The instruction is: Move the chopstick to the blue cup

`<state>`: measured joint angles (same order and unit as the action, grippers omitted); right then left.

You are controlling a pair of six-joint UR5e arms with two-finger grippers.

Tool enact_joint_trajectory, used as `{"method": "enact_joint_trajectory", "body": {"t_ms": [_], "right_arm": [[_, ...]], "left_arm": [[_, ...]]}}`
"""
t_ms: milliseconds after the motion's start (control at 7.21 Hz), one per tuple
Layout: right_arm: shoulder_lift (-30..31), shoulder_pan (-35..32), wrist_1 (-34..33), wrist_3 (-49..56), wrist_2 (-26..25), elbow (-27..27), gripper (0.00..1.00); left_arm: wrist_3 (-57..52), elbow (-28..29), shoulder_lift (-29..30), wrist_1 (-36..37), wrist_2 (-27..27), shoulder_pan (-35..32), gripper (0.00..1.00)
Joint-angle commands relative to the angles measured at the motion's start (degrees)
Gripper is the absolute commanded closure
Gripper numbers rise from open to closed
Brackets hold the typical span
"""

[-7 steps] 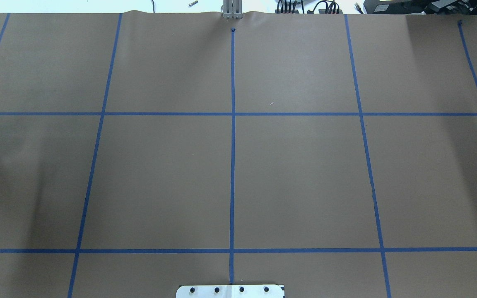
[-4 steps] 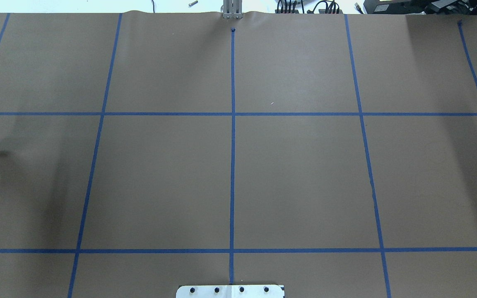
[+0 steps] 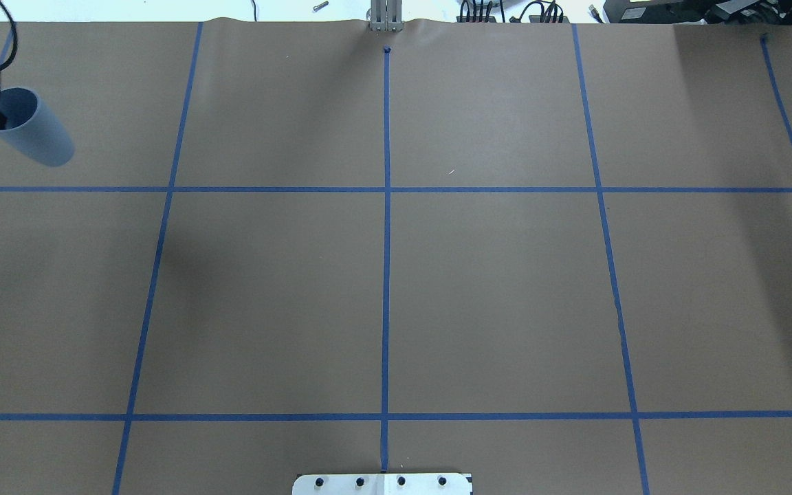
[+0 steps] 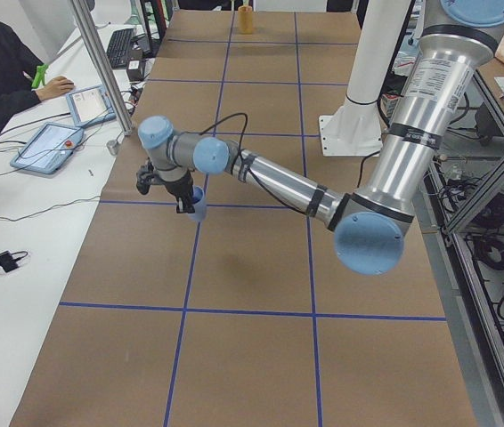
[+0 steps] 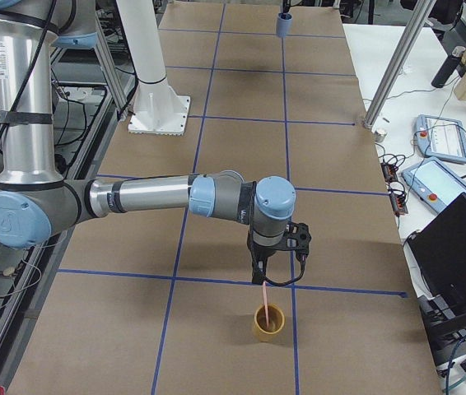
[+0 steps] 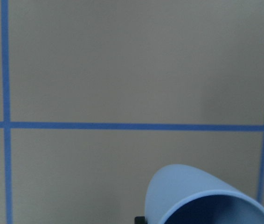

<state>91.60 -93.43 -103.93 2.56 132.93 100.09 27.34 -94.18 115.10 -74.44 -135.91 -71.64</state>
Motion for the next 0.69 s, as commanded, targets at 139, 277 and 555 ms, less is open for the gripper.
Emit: {"method": "enact_joint_trajectory", "body": {"t_ms": [139,277,555], "right_arm": [[0.9,0.0,0.3,-0.2,-0.2,0.4,0.0],[0.9,0.0,0.3,-0.4,-0.4,0.6,0.0],[0.9,0.0,0.3,-0.5,-0.1,0.8,0.0]], "left_arm": [[25.7,3.4,16.6,0.9,2.9,13.9,1.0],[34.3,9.5,22.4,-4.9,3.1,17.5,1.0],[42.4,18.6,29.4,-12.4,9.8,24.8,1.0]]}}
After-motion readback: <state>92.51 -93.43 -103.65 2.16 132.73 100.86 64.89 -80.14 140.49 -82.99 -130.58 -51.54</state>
